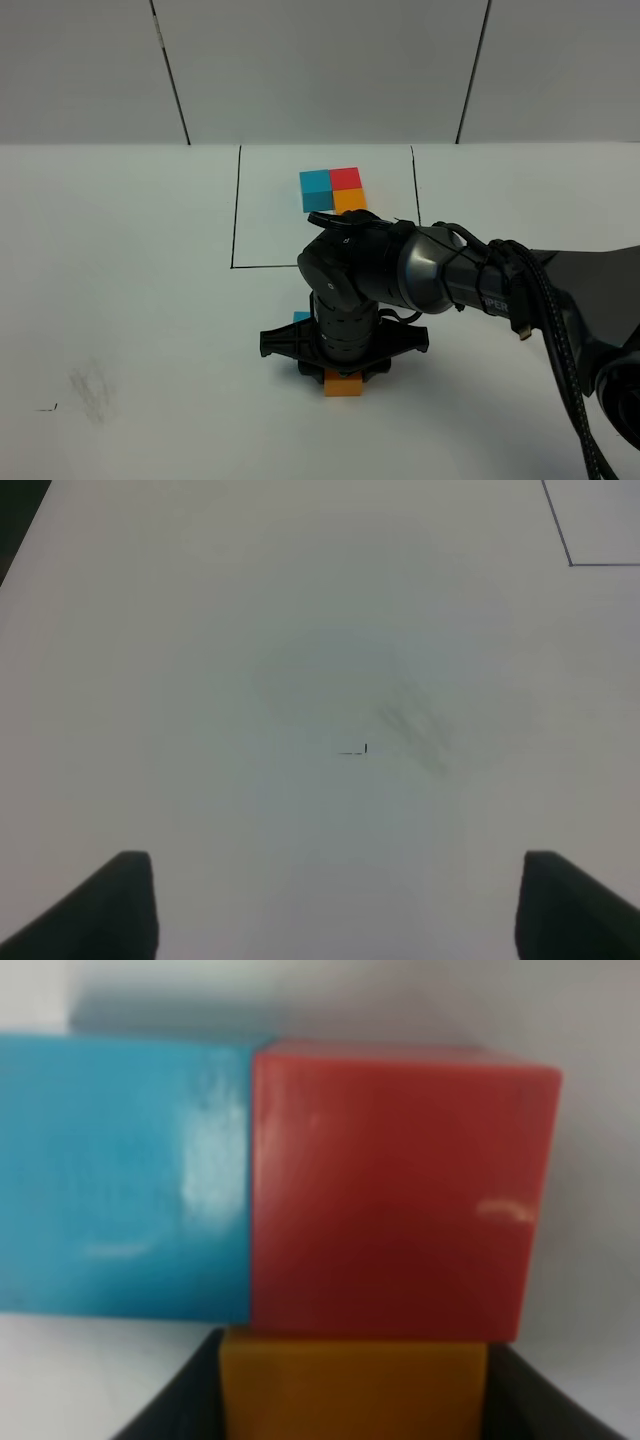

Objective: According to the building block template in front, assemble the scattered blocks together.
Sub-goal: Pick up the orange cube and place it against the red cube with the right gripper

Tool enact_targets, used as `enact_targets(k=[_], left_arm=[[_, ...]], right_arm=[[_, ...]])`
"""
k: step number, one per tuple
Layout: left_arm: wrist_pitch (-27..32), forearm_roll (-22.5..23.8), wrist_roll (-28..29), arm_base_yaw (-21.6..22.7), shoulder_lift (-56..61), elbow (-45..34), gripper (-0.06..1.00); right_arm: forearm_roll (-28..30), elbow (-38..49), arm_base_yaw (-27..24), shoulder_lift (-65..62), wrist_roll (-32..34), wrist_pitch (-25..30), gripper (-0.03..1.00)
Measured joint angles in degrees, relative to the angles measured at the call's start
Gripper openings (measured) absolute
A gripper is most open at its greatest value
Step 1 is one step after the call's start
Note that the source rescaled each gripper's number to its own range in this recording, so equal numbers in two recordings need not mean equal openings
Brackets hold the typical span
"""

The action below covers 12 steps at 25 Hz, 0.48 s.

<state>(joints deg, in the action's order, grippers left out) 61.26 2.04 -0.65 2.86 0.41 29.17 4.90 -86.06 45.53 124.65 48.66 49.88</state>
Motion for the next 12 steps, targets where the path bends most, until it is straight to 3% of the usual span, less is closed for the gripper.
enact_targets(k=[12], left_arm=[[0.0,0.0,0.0,0.0,0.0,0.0,0.84]], right_arm=[[-0.2,0.0,-0.1,0.0,-1.5,-0.2,0.0]])
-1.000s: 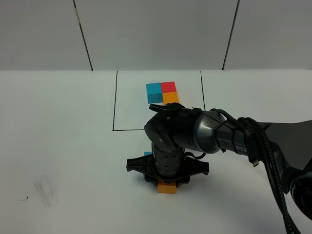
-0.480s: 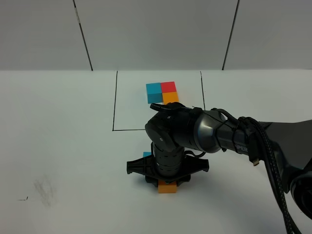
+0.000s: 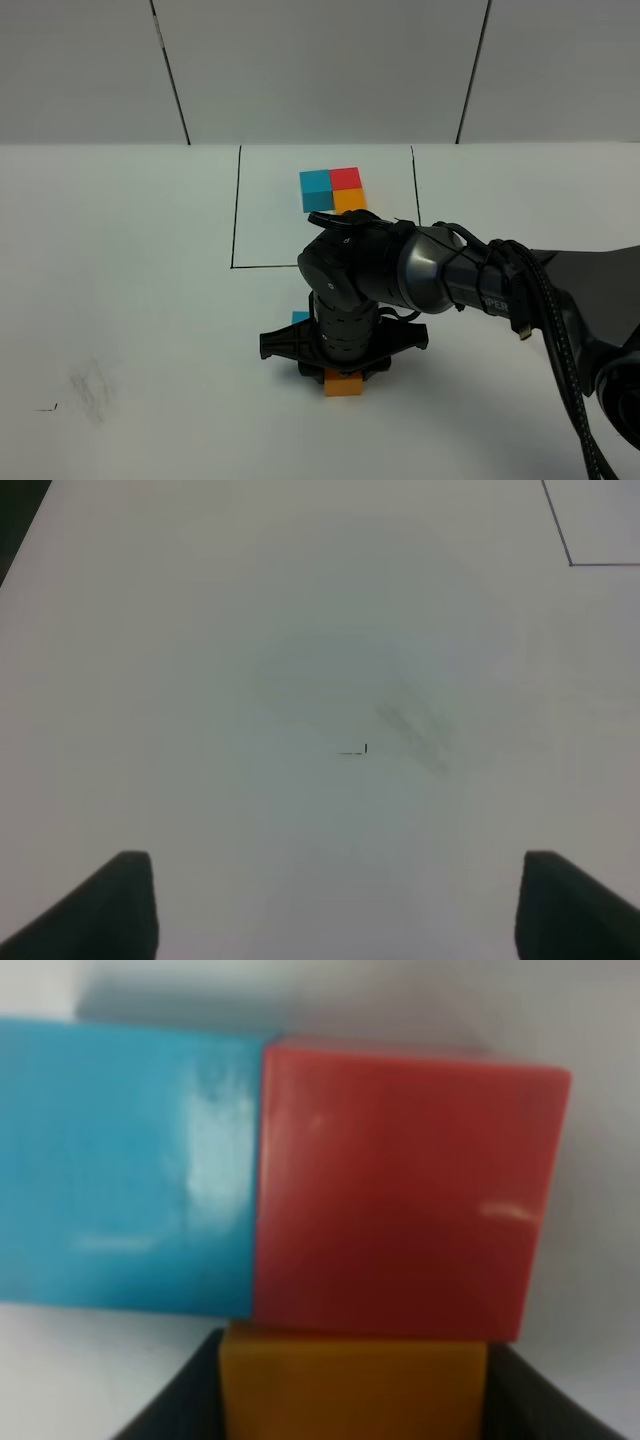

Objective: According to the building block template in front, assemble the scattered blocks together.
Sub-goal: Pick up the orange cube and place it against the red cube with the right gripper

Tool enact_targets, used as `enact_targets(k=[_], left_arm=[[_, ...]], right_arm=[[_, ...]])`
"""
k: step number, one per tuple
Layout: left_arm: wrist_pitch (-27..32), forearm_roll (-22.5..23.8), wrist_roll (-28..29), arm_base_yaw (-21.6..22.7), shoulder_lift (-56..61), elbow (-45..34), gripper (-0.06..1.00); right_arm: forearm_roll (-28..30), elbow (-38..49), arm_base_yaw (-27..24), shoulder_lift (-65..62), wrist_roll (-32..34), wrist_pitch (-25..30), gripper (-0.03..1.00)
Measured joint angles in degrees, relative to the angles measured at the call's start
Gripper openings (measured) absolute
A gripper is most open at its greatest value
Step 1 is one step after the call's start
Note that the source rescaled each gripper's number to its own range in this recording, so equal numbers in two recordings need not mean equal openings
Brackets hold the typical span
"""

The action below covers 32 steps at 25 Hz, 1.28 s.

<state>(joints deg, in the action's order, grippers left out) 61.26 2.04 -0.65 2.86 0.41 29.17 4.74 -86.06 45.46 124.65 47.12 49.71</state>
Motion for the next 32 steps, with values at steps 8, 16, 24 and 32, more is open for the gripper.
enact_targets(k=[8,16,24,32], left_arm=[[0.0,0.0,0.0,0.0,0.0,0.0,0.84],[0.0,0.0,0.0,0.0,0.0,0.0,0.84],[0.0,0.0,0.0,0.0,0.0,0.0,0.84],[0.0,0.0,0.0,0.0,0.0,0.0,0.84]], right_arm=[[-0.1,0.0,-0.1,0.0,2.6,-0.3,0.0],[-0.1,0.0,-0.1,0.0,4.0,-0.4,0.0],[-0.1,0.0,-0.1,0.0,2.0,-0.4,0.0],[-0.1,0.0,-0.1,0.0,1.9,-0.4,0.0]])
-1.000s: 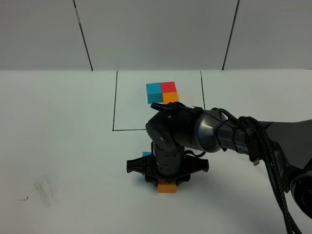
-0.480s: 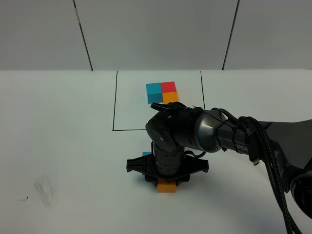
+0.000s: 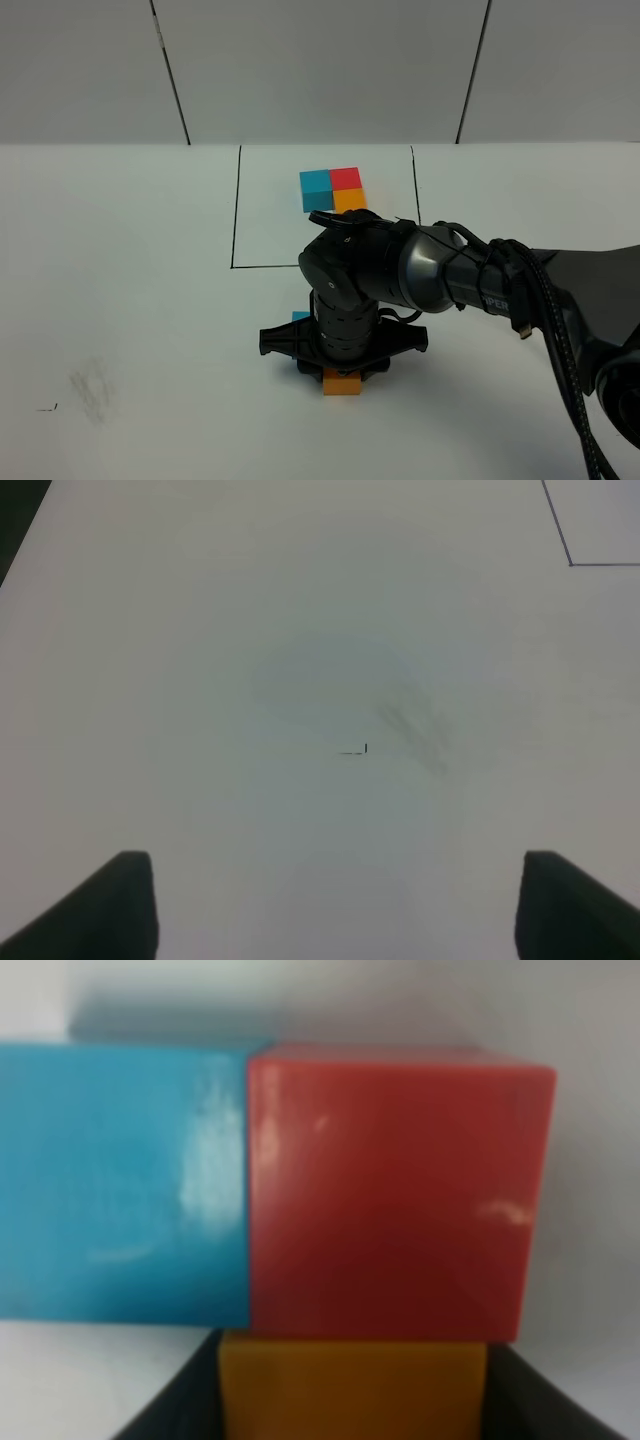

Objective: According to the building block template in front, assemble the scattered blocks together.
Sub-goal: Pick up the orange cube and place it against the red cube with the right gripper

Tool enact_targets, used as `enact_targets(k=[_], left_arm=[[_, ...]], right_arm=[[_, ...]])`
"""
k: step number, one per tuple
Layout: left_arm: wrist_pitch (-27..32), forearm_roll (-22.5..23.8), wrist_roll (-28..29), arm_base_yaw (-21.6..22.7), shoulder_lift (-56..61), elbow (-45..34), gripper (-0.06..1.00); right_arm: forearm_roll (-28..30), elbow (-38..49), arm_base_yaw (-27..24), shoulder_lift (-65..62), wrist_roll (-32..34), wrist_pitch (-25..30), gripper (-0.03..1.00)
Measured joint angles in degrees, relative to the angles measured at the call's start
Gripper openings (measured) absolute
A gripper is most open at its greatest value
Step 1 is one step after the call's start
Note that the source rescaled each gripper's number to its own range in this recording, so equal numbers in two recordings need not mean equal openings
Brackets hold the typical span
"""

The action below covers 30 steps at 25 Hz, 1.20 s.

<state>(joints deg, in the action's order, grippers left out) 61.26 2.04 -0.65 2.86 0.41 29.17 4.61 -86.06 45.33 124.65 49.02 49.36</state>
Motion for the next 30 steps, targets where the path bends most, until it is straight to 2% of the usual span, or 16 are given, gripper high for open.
enact_targets(k=[18,21,30], left_arm=[[0.0,0.0,0.1,0.0,0.0,0.0,0.84],[0.0,0.0,0.1,0.0,0.0,0.0,0.84],[0.0,0.0,0.1,0.0,0.0,0.0,0.84]], right_arm=[[-0.5,0.0,0.0,0.0,-1.0,0.0,0.0],[-1.0,0.0,0.0,0.3,-1.5,-0.6,0.14],[-1.3,0.1,0.0,0.9,-3.7,-1.8,0.77]])
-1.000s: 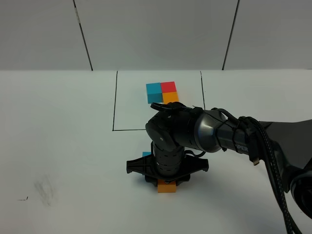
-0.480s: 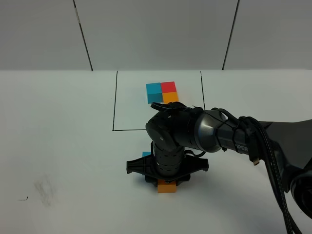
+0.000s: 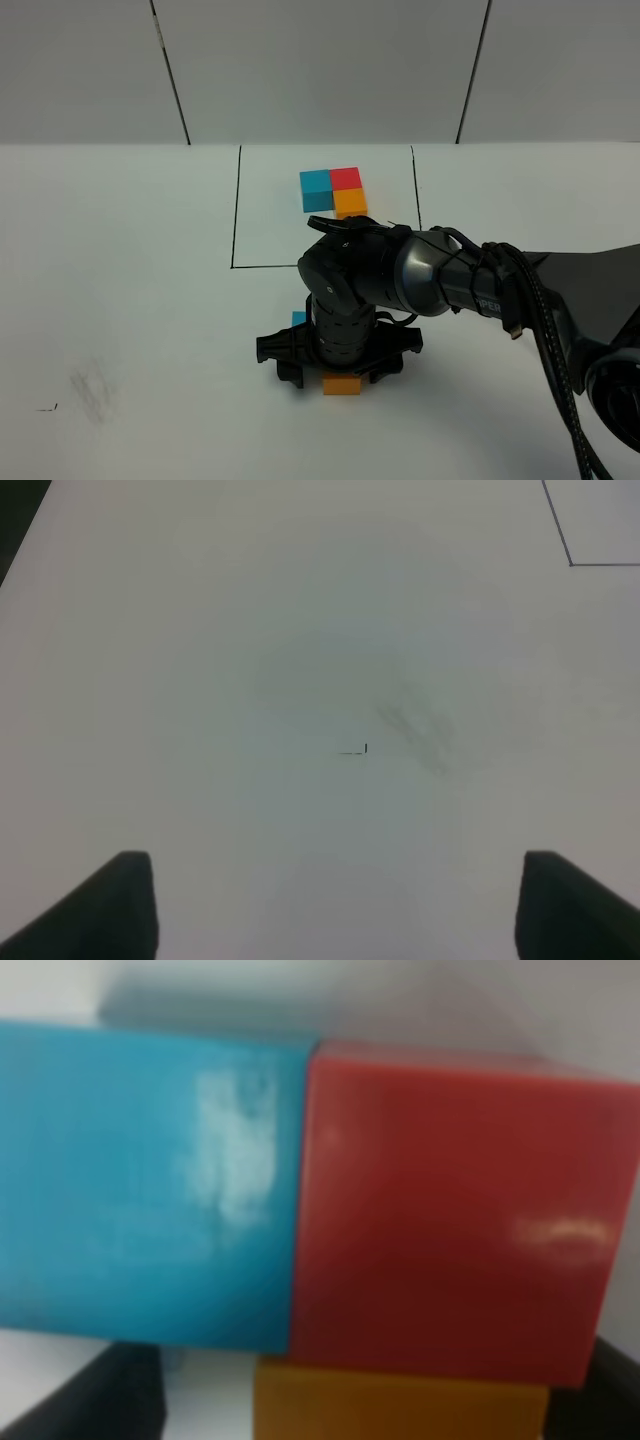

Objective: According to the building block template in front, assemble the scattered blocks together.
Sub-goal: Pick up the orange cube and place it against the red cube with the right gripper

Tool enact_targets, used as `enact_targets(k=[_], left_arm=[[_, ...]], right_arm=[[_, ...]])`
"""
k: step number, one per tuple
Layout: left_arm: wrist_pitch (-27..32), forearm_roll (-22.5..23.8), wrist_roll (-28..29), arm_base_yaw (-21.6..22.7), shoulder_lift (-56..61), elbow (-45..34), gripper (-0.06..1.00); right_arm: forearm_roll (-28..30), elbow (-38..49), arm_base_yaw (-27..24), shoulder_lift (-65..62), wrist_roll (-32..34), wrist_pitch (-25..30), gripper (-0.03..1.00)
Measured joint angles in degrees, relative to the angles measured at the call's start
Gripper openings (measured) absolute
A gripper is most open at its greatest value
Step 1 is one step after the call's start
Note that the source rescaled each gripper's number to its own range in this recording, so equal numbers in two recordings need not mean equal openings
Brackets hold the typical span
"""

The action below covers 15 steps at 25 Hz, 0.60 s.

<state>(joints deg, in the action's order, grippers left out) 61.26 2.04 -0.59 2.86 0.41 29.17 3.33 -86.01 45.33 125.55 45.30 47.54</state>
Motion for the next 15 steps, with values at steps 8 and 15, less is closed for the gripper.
enact_targets(k=[8,15], left_arm=[[0.0,0.0,0.0,0.0,0.0,0.0,0.84],[0.0,0.0,0.0,0.0,0.0,0.0,0.84]], right_arm=[[-0.2,0.0,0.0,-1.1,-1.7,0.1,0.99],[-1.7,0.0,0.0,-3.8,-3.1,2.0,1.0]])
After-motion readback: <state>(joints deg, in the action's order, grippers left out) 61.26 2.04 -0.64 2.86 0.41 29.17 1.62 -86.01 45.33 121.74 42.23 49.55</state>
